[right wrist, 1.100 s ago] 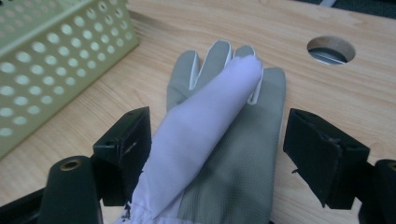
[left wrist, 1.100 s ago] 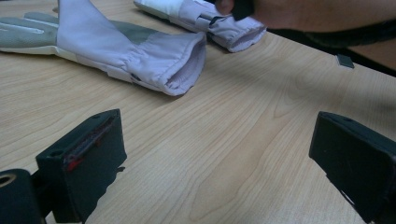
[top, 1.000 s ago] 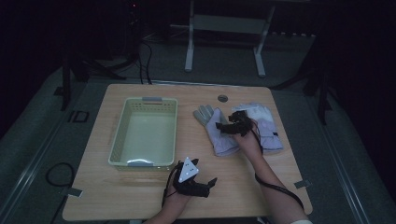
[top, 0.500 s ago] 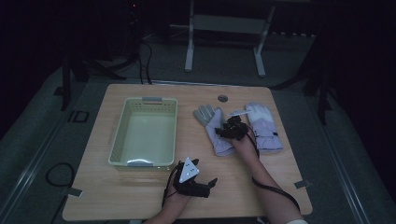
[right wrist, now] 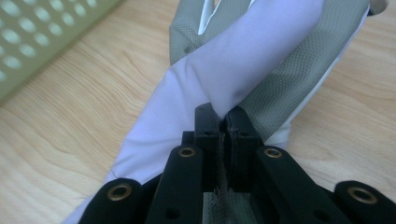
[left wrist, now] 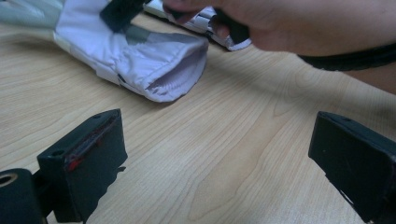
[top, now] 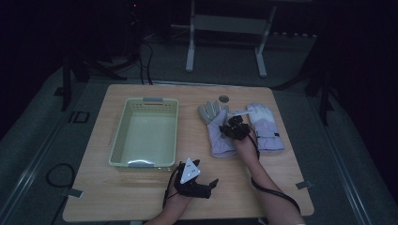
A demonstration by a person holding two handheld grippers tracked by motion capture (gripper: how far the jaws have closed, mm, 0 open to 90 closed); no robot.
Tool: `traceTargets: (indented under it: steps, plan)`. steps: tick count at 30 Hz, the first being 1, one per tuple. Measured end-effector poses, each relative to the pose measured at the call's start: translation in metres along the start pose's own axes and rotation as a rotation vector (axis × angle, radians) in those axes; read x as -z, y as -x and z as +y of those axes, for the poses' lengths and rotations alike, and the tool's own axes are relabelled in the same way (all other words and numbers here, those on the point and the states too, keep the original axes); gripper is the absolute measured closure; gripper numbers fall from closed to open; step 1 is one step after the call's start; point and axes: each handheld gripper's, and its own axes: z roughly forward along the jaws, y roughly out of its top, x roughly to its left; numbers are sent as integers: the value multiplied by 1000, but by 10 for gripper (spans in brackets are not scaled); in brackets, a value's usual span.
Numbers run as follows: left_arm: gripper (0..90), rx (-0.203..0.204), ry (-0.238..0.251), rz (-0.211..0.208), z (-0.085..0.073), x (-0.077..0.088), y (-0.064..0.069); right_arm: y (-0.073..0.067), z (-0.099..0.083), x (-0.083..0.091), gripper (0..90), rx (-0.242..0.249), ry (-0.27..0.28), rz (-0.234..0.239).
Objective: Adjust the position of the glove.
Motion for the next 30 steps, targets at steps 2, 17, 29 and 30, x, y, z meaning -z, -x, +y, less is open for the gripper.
traceTargets:
  steps: [2, 17, 29, 30]
  plan:
    - [42, 2, 0, 0, 0, 0, 0, -1, 1, 5, 854, -12, 13, 0]
    - [41, -3, -1, 5, 0, 0, 1, -31, -17, 72, 853, -69, 95, -42]
    - [42, -3, -1, 7, 0, 0, 1, -27, -41, 53, 852, -90, 29, -77]
    - [41, -4, -1, 7, 0, 0, 1, -27, -42, 51, 851, -87, 27, -73]
